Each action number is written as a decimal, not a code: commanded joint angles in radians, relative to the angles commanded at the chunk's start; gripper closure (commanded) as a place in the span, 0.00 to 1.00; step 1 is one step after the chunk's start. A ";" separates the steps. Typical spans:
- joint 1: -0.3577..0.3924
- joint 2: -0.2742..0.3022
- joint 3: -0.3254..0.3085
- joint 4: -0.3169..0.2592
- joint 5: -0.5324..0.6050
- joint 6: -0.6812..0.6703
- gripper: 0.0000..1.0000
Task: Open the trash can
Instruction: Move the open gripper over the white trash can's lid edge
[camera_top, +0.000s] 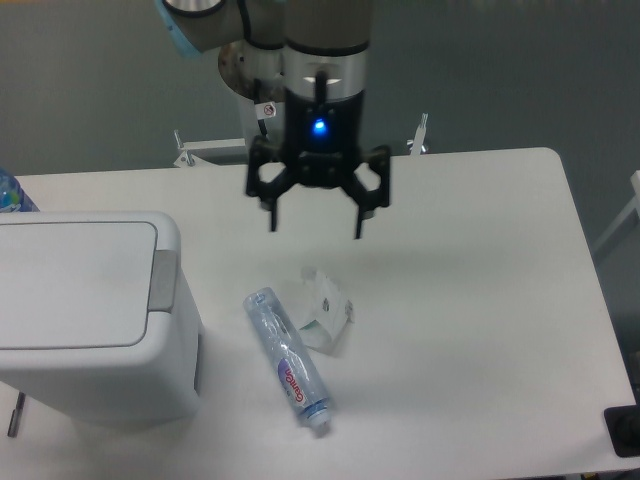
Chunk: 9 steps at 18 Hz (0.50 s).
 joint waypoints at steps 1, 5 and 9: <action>-0.020 -0.009 0.000 0.021 -0.002 -0.025 0.00; -0.049 -0.025 0.002 0.057 -0.002 -0.068 0.00; -0.066 -0.029 0.000 0.057 -0.002 -0.071 0.00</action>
